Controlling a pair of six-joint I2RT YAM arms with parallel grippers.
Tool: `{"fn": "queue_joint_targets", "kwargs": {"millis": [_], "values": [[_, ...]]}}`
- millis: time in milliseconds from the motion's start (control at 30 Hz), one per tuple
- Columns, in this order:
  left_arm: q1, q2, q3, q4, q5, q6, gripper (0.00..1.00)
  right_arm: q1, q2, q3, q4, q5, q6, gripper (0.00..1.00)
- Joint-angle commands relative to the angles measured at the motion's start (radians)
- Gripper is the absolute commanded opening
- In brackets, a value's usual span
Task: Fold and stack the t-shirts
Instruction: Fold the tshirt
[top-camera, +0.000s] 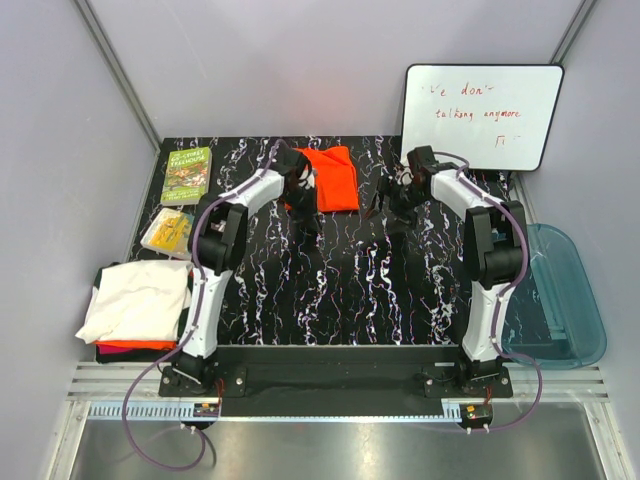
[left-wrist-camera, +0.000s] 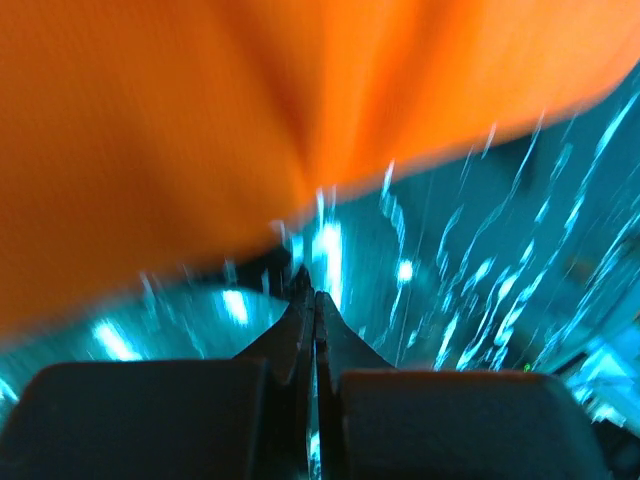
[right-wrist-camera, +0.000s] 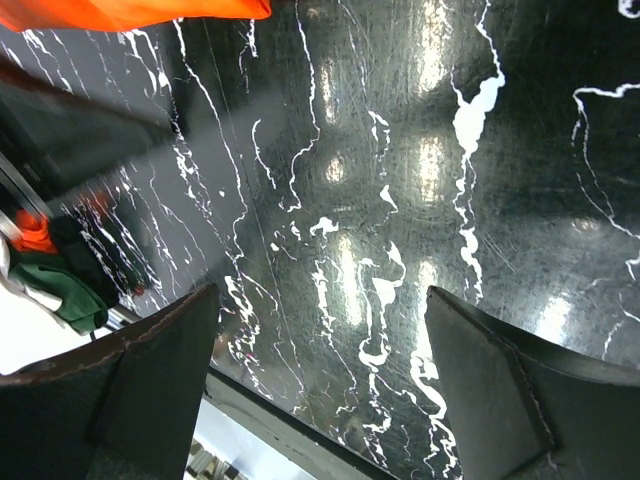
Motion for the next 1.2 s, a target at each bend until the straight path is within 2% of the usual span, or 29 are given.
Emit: {"fn": "queue_joint_targets", "kwargs": {"millis": [0,167,233,300,533,633,733,933,1067,1167], "values": [[-0.067,-0.105,-0.172,-0.08,-0.025,0.078,0.0,-0.006,-0.105,0.001,0.005,0.042,-0.024,0.91],[-0.136,-0.283,-0.37,-0.051,-0.037,0.106,0.0,-0.006,-0.114,0.008,-0.015,0.053,-0.039,0.91],[-0.141,-0.367,-0.376,-0.025,-0.115,0.097,0.0,-0.007,-0.108,0.005,-0.013,0.051,-0.036,0.91],[-0.132,-0.386,-0.325,-0.017,-0.172,0.094,0.0,-0.004,-0.1,0.002,-0.013,0.045,-0.031,0.91],[-0.033,-0.131,0.177,-0.106,-0.156,0.078,0.0,-0.004,-0.096,-0.028,-0.013,0.048,-0.024,0.91],[0.005,-0.016,0.319,-0.108,-0.126,0.035,0.0,-0.004,-0.097,-0.05,-0.013,0.053,-0.025,0.91],[0.04,0.086,0.401,-0.077,-0.096,-0.026,0.0,-0.004,-0.099,-0.071,-0.012,0.053,-0.024,0.91],[0.093,0.25,0.47,0.05,0.079,-0.262,0.0,-0.004,-0.117,-0.094,-0.013,0.056,-0.018,0.92],[0.089,0.258,0.434,0.053,0.121,-0.259,0.0,-0.004,-0.117,-0.087,-0.015,0.057,-0.016,0.92],[0.083,0.188,0.276,0.052,0.127,-0.201,0.0,-0.004,-0.111,-0.073,-0.015,0.056,-0.013,0.92]]}}
